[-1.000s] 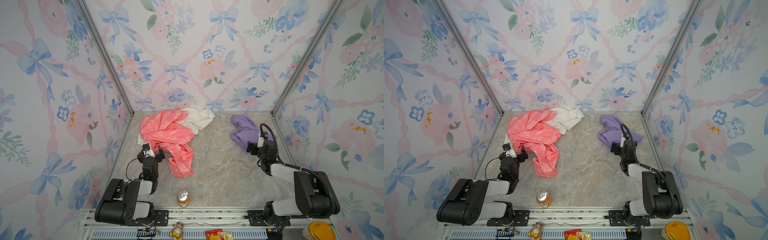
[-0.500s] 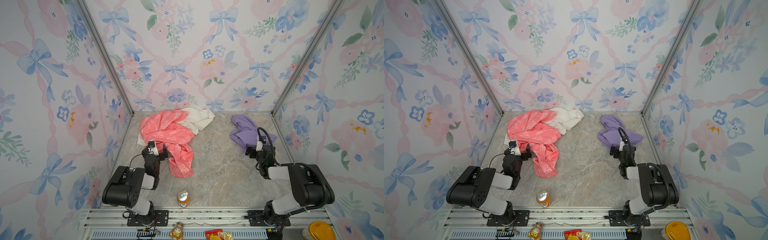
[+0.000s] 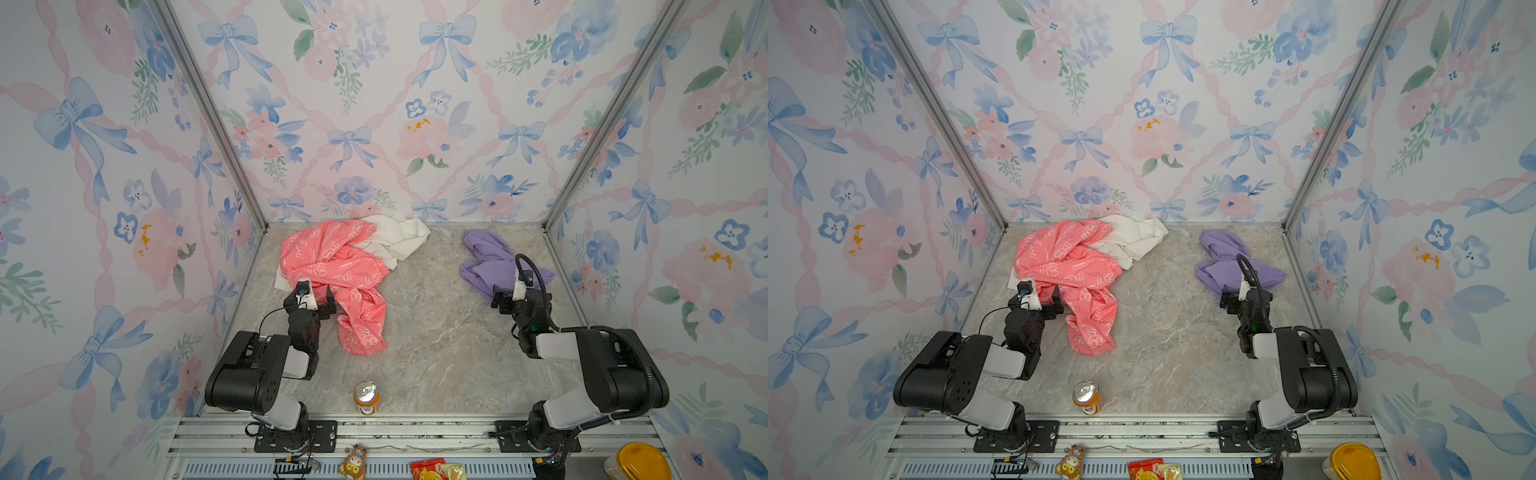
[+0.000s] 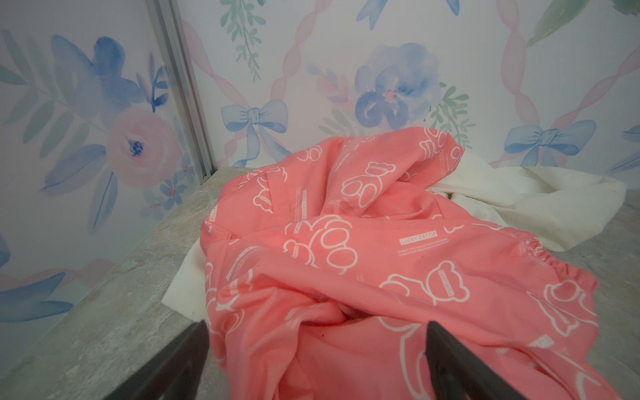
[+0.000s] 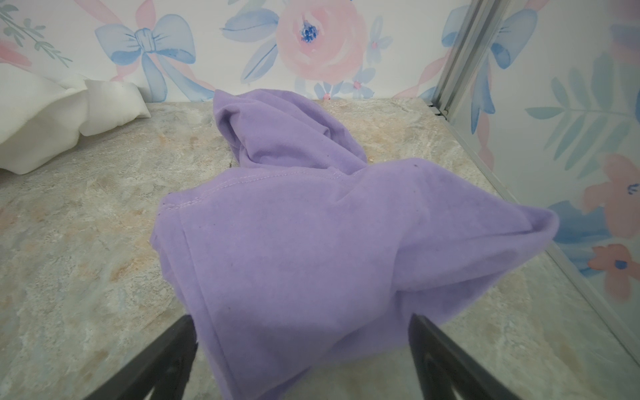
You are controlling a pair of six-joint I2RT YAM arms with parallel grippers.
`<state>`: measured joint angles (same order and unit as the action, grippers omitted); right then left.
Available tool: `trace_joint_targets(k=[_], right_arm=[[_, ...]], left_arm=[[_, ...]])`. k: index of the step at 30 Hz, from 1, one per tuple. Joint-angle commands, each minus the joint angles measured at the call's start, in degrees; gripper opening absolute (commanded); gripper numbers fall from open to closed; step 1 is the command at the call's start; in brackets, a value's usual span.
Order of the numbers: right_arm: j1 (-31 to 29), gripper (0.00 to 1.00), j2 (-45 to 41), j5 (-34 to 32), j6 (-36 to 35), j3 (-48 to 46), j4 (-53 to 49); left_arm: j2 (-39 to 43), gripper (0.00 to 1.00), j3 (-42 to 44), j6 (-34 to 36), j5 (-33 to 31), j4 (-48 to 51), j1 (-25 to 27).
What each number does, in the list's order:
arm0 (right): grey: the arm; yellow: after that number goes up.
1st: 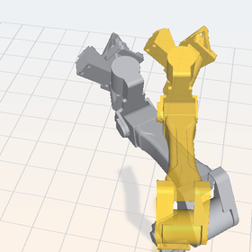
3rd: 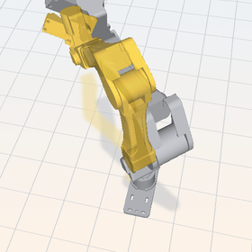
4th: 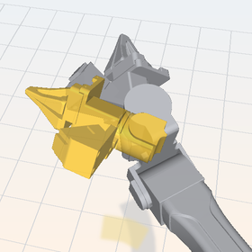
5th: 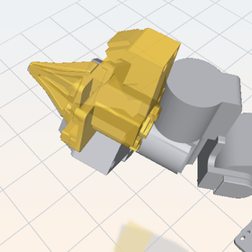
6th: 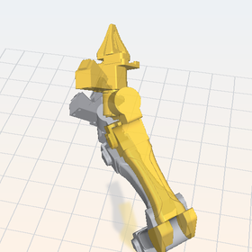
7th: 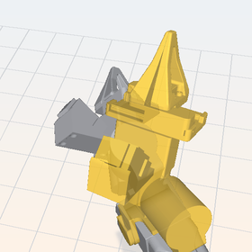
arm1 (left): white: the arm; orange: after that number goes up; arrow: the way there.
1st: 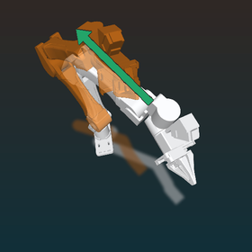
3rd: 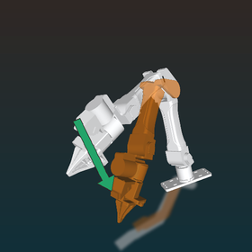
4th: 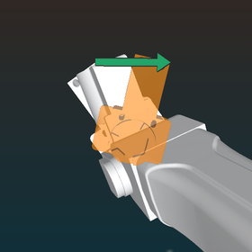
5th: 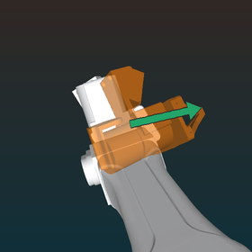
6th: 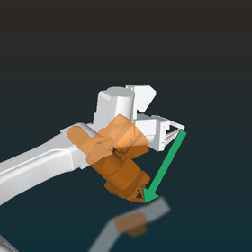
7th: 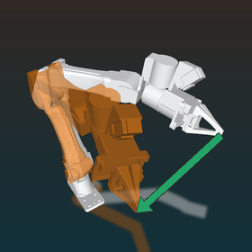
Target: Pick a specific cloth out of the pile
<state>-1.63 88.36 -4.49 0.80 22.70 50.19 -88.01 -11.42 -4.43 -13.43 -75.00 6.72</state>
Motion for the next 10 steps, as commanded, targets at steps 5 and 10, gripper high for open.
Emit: trace_joint_targets(k=[5,10], right_arm=[[-0.48,0.97,0.26,0.0,-0.46,-0.31,1.75],[-0.47,0.97,0.28,0.01,-0.45,-0.29,1.75]], left_arm=[[-0.93,0.98,0.01,1.24,0.55,-1.08,-0.04],[-0.7,0.98,0.21,1.28,0.81,-1.12,-0.13]])
